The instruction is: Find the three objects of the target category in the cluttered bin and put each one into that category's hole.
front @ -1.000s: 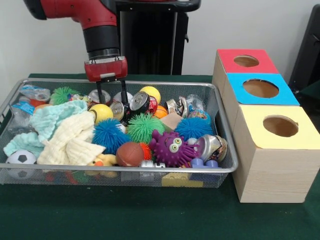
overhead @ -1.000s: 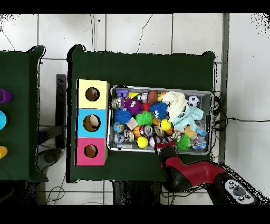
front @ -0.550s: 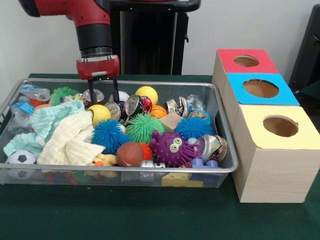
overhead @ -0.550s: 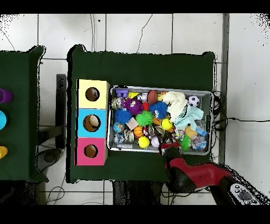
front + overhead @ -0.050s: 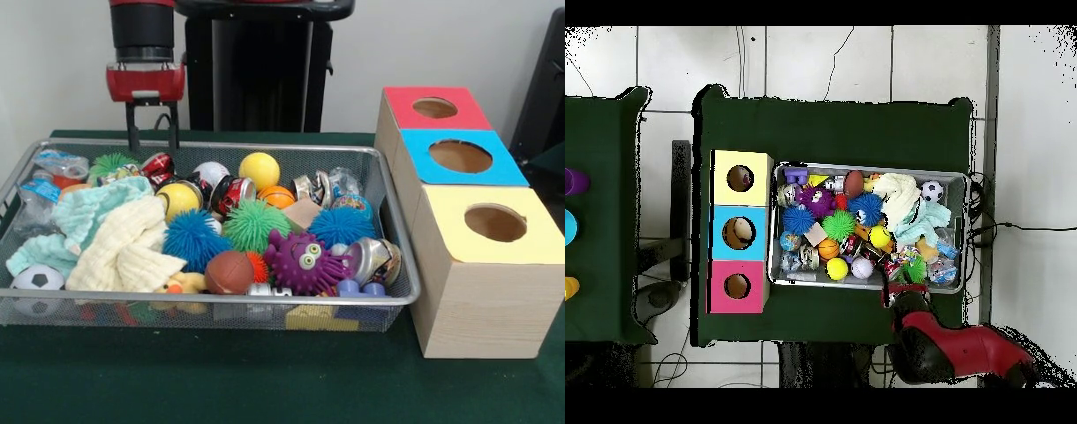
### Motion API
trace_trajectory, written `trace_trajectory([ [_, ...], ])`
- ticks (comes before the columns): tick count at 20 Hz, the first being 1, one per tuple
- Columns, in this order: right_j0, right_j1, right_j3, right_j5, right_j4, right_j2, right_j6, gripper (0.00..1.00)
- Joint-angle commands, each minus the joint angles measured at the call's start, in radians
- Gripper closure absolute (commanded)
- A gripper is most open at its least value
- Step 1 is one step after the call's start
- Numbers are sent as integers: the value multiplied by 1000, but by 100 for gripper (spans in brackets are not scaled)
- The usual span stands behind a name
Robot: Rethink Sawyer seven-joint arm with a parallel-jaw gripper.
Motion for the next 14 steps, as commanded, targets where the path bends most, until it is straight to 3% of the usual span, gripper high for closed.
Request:
trace_trajectory([
  [1, -10, -95, 66, 127, 62, 127, 78, 0],
  [9, 12, -9, 3, 73, 26, 76, 80, 0],
  [14, -75, 29, -33, 124, -3, 156, 28, 0],
])
